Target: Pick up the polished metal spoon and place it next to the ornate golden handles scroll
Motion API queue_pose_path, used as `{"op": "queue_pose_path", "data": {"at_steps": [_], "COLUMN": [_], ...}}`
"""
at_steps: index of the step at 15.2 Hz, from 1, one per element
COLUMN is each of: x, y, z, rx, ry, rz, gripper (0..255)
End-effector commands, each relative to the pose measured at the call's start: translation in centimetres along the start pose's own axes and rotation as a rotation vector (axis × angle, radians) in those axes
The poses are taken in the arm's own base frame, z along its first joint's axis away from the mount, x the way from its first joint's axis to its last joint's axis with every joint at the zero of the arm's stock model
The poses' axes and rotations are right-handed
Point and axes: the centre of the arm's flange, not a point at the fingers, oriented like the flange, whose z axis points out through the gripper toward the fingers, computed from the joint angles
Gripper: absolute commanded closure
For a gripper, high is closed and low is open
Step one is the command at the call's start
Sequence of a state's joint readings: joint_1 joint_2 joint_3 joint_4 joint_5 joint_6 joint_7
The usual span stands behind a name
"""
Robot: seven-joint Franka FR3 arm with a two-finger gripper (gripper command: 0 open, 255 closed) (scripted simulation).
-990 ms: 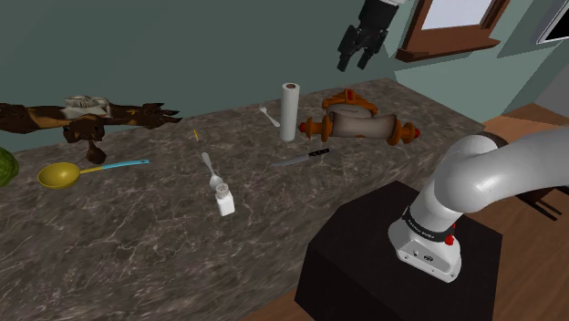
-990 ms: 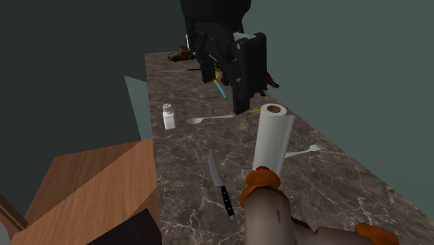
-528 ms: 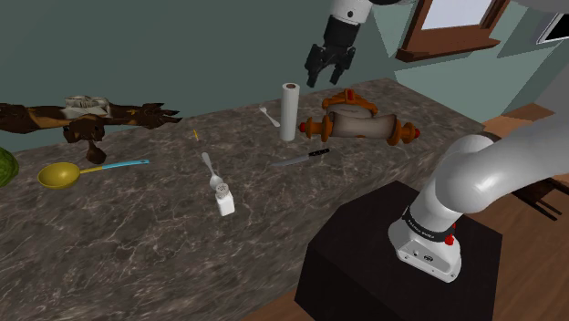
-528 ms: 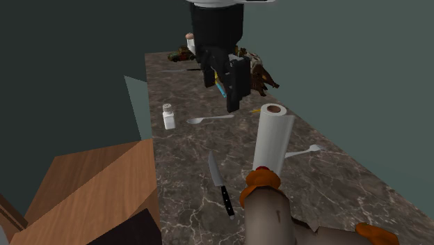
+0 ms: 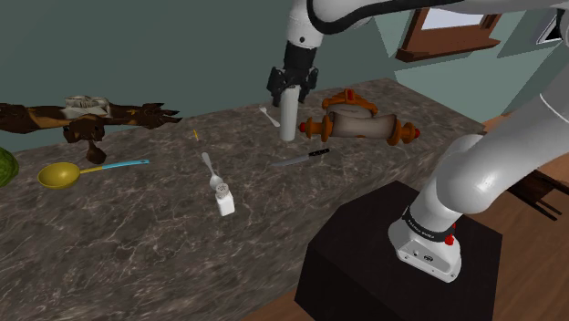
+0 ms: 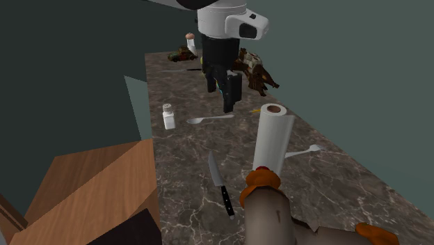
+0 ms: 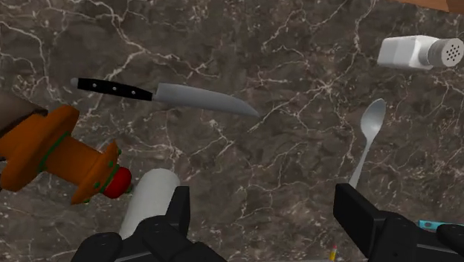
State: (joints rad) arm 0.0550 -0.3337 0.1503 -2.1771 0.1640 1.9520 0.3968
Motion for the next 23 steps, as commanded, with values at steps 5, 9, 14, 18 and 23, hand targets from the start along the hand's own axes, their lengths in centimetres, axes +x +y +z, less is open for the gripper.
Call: {"op": "queue_pose_path", "data": {"at_steps": [5, 9, 14, 18, 23], "x": [3.1, 5.2, 7.8, 9.8, 11.4], "y": [-5.5, -9.1, -13.5, -17.0, -20.1], "z": [5.2, 8.7, 13.2, 16.8, 20.6], "rx": [0.004, 0.007, 0.011, 0.013, 0.016], "ry": [-0.048, -0.08, -0.12, -0.152, -0.18], "rz": [0.032, 0.052, 0.078, 0.098, 0.117], "gripper": [0, 0, 0, 0, 0]}}
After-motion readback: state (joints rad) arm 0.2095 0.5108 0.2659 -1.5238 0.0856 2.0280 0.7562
